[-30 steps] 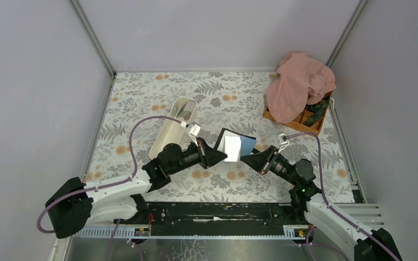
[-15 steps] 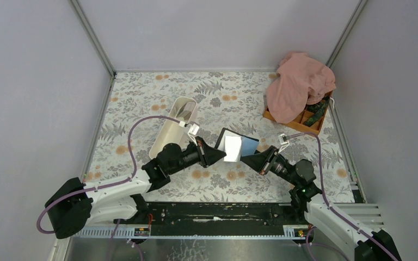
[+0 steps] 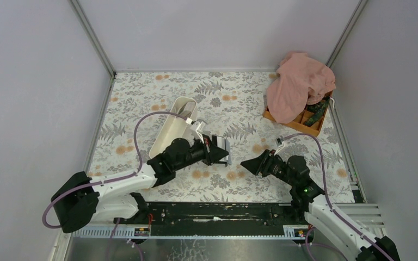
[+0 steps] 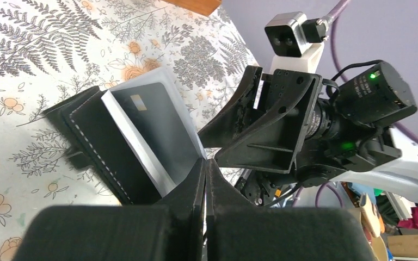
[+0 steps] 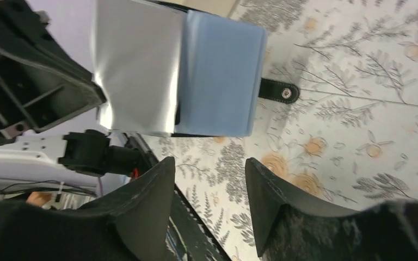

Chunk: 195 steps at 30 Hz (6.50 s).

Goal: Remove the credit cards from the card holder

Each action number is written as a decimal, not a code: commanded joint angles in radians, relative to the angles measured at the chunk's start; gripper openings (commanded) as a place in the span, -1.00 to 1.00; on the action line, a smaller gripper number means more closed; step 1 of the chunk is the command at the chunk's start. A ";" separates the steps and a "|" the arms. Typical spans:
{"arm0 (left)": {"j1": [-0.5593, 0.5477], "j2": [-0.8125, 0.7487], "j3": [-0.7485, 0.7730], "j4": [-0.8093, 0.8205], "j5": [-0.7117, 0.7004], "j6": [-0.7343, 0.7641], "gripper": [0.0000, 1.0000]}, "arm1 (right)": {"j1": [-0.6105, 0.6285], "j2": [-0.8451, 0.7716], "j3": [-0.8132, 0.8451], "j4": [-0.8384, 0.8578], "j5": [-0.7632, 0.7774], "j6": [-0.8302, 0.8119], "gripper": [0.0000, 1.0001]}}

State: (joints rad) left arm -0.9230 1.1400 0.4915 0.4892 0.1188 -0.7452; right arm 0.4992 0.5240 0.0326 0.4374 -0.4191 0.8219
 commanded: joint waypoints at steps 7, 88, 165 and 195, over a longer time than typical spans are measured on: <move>0.004 0.147 0.144 -0.100 0.026 0.089 -1.00 | -0.002 -0.019 0.112 -0.293 0.098 -0.137 0.06; -0.012 0.462 0.249 -0.060 0.160 0.114 -1.00 | 0.228 0.544 0.517 -0.610 0.448 -0.334 -0.98; 0.053 0.590 0.206 0.098 0.299 0.076 -0.60 | 0.226 0.286 0.371 -0.573 0.503 -0.251 0.12; 0.013 0.605 0.224 0.098 0.318 0.069 -0.67 | 0.226 0.379 0.423 -0.530 0.557 -0.226 0.16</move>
State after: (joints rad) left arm -0.9035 1.7355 0.7116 0.5304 0.4232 -0.6785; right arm 0.7238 0.8955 0.4240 -0.1436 0.1379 0.5854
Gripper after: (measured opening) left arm 0.170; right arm 0.579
